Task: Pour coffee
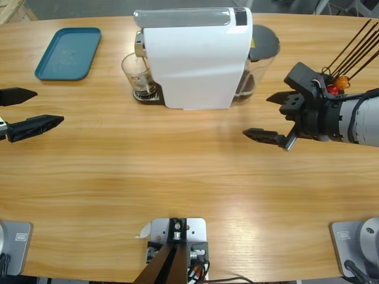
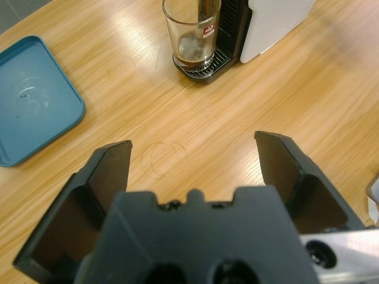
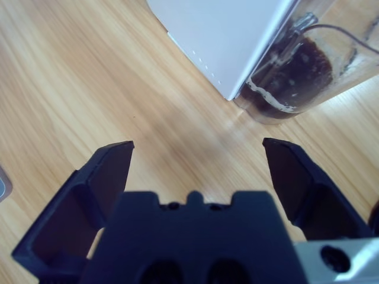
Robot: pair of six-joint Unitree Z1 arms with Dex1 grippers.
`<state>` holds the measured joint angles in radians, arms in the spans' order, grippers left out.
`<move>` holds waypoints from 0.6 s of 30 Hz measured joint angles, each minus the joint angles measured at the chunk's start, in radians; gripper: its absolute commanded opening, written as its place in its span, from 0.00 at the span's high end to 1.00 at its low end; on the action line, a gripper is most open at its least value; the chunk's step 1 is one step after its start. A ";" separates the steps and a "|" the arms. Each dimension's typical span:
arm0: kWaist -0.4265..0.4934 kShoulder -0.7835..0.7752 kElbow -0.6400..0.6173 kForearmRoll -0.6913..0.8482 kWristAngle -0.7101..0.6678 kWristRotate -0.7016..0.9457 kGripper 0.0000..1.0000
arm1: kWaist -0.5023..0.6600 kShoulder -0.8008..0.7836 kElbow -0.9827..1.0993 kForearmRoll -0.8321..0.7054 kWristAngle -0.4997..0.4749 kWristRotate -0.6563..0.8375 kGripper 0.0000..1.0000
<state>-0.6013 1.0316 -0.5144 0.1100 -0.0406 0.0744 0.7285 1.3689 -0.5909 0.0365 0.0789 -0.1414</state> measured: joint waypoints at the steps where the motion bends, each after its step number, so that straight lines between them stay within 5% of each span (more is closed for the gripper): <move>1: 0.000 0.001 0.000 0.000 0.000 0.000 0.11 | 0.000 0.000 0.000 0.000 0.000 0.000 0.02; 18: 0.000 0.003 0.000 0.000 0.000 0.000 0.11 | 0.000 0.007 0.000 0.000 0.000 0.000 0.02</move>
<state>-0.6014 1.0343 -0.5144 0.1099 -0.0406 0.0744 0.7285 1.3761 -0.5909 0.0364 0.0789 -0.1414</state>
